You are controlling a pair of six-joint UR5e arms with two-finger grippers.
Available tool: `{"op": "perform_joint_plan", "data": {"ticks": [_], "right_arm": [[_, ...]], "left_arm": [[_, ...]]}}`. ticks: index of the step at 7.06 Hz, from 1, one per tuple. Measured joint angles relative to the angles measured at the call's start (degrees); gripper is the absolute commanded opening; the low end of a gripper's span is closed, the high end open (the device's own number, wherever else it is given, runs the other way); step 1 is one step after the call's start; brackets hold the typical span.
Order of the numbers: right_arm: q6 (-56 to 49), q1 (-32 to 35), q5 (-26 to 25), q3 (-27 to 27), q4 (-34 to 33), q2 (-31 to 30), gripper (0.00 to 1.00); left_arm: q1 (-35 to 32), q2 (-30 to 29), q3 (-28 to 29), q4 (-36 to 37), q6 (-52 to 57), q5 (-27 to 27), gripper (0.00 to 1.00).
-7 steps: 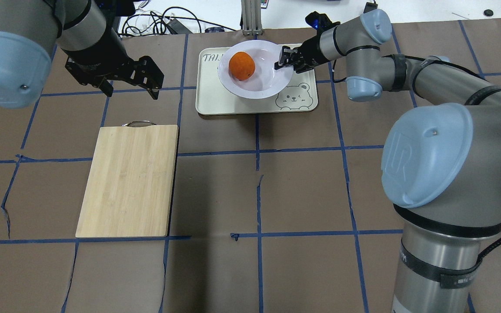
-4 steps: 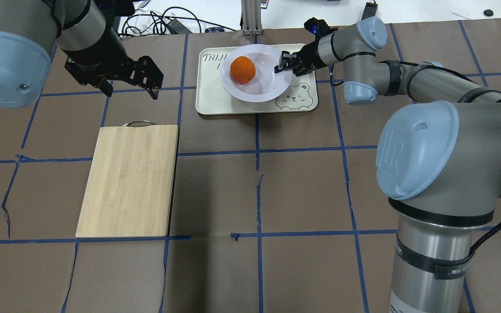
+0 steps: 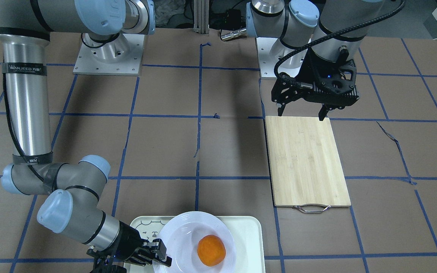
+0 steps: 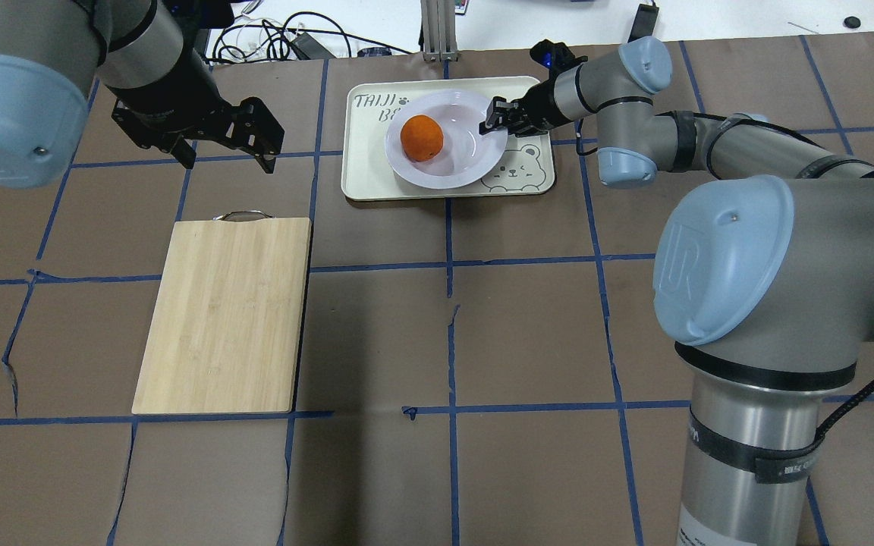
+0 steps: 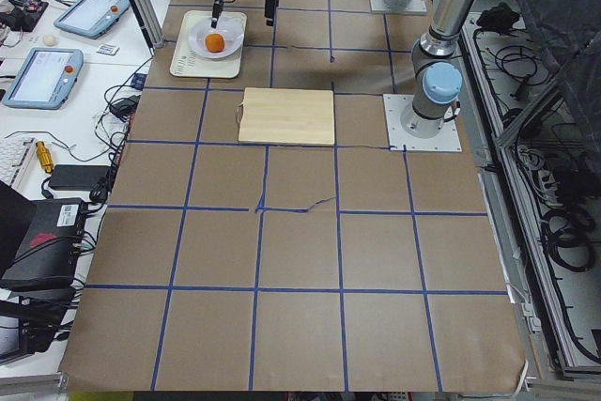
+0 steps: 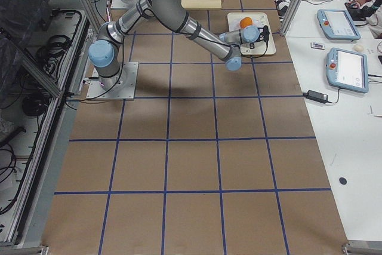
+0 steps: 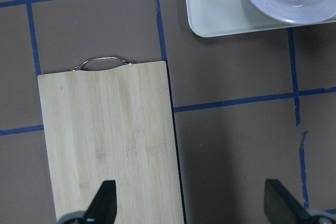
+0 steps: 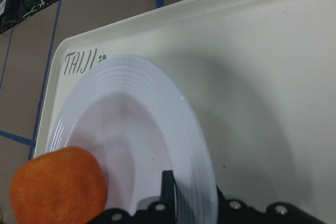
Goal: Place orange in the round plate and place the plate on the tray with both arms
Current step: 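Open the right gripper and lift it away from the bowl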
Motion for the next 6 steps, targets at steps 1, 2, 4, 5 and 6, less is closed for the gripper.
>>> {"op": "perform_joint_plan", "data": {"ticks": [1, 2, 4, 5, 6], "right_arm": [[1.0, 0.0, -1.1, 0.0, 0.2, -0.6, 1.0], [2.8, 0.0, -2.1, 0.0, 1.0, -1.8, 1.0], [5.0, 0.0, -6.3, 0.1, 8.3, -6.0, 1.0], [5.3, 0.0, -9.1, 0.2, 13.2, -8.3, 1.0], [5.3, -0.1, -13.6, 0.1, 19.2, -10.8, 1.0]], "left_arm": [[0.0, 0.0, 0.0, 0.0, 0.0, 0.0, 1.0], [0.0, 0.0, 0.0, 0.0, 0.0, 0.0, 1.0], [0.0, 0.0, 0.0, 0.0, 0.0, 0.0, 1.0], [0.0, 0.0, 0.0, 0.0, 0.0, 0.0, 1.0], [0.0, 0.0, 0.0, 0.0, 0.0, 0.0, 1.0]]}}
